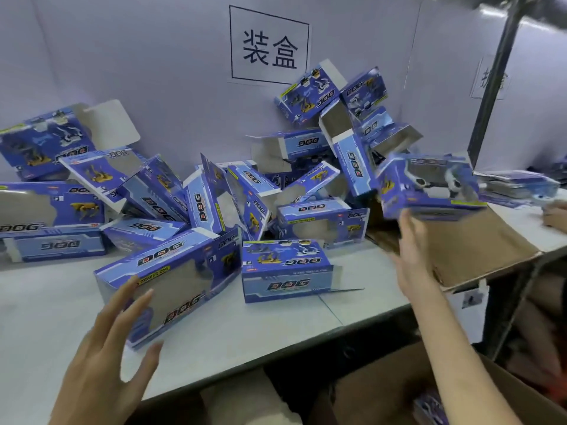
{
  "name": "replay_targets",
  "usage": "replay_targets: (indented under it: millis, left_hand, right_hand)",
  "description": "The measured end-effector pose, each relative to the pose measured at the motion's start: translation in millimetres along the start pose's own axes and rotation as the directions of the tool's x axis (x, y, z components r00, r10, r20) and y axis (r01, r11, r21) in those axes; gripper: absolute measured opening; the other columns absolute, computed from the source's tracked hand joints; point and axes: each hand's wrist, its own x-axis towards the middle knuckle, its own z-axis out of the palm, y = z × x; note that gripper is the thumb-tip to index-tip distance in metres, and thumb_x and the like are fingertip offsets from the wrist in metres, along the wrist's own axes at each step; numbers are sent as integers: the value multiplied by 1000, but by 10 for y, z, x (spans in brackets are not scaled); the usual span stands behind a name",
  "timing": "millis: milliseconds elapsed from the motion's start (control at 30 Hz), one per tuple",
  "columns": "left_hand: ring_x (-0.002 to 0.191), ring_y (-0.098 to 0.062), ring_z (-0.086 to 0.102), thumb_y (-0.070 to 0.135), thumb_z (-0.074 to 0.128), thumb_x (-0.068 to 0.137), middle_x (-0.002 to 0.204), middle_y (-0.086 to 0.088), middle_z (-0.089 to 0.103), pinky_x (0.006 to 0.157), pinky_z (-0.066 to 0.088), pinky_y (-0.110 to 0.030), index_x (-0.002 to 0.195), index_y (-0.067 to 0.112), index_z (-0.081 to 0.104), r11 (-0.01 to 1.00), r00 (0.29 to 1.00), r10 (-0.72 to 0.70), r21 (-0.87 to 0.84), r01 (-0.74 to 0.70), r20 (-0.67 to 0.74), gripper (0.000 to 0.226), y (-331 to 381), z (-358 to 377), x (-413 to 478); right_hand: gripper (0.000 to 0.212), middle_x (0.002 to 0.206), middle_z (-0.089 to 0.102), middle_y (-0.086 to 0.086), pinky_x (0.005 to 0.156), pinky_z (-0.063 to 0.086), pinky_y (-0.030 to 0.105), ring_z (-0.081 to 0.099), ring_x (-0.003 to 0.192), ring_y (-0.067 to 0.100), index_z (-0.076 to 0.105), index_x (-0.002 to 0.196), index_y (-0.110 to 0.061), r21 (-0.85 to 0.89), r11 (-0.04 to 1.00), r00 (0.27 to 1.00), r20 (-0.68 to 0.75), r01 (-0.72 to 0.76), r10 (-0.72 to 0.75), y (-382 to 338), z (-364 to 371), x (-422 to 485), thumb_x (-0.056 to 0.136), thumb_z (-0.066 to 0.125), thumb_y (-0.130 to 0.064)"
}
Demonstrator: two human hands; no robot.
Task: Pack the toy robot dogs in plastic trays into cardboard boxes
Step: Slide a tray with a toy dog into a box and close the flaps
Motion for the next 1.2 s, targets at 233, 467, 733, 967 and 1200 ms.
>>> replay_targets:
  millis: [233, 467, 733, 967, 1200]
  left_hand:
    - [125, -27, 46, 45, 54, 85, 153, -10, 38, 87, 50, -52, 138, 17, 47, 993, 993, -122, 0, 122, -8, 61, -96, 3, -106]
    - [140, -8, 31, 45, 79, 65, 160, 6, 23, 102, 38, -34, 152, 25, 23, 806, 819, -573, -159, 571, 35, 105, -280, -40, -164]
    - [114, -12, 56, 41, 88, 66, 137, 2, 51, 87, 49, -25, 150, 28, 25, 641, 690, -719, -307, 703, 78, 106, -423, 21, 193]
    - [87, -17, 71, 54, 79, 69, 106, -1, 68, 58, 61, -38, 116, 32, 59, 413, 531, -846, -588, 696, 35, 56, -467, -375, 99]
    - [89, -29, 73, 60, 62, 79, 99, -4, 76, 69, 59, -44, 105, 24, 69, -7, 326, -884, -705, 709, 336, 45, -383, -713, -112]
  right_hand:
    - [17, 104, 70, -15, 69, 47, 14, 62, 97, -2, 73, 94, -31, -480, 867, 891, 442, 132, 109, 372, 235, -307, 99, 59, -22]
    - [30, 109, 59, -12, 76, 42, 15, 58, 94, 2, 69, 112, -28, -554, 689, 823, 556, 468, -112, 455, 664, -715, 86, 76, -14]
    - [49, 148, 49, 9, 112, 31, 43, 38, 139, 30, 61, 134, -19, -707, 458, 806, 591, 539, -37, 751, 720, -745, 87, 75, -24]
    - [70, 168, 0, -4, 121, 8, 51, -3, 154, 22, 14, 156, -42, -830, 128, 826, 556, 543, 96, 838, 617, -600, 97, 50, -53]
    - [53, 138, 51, -27, 103, 36, 19, 45, 128, -8, 56, 128, -42, -294, 793, 695, 687, 533, -212, 495, 898, -1263, 79, 76, -34]
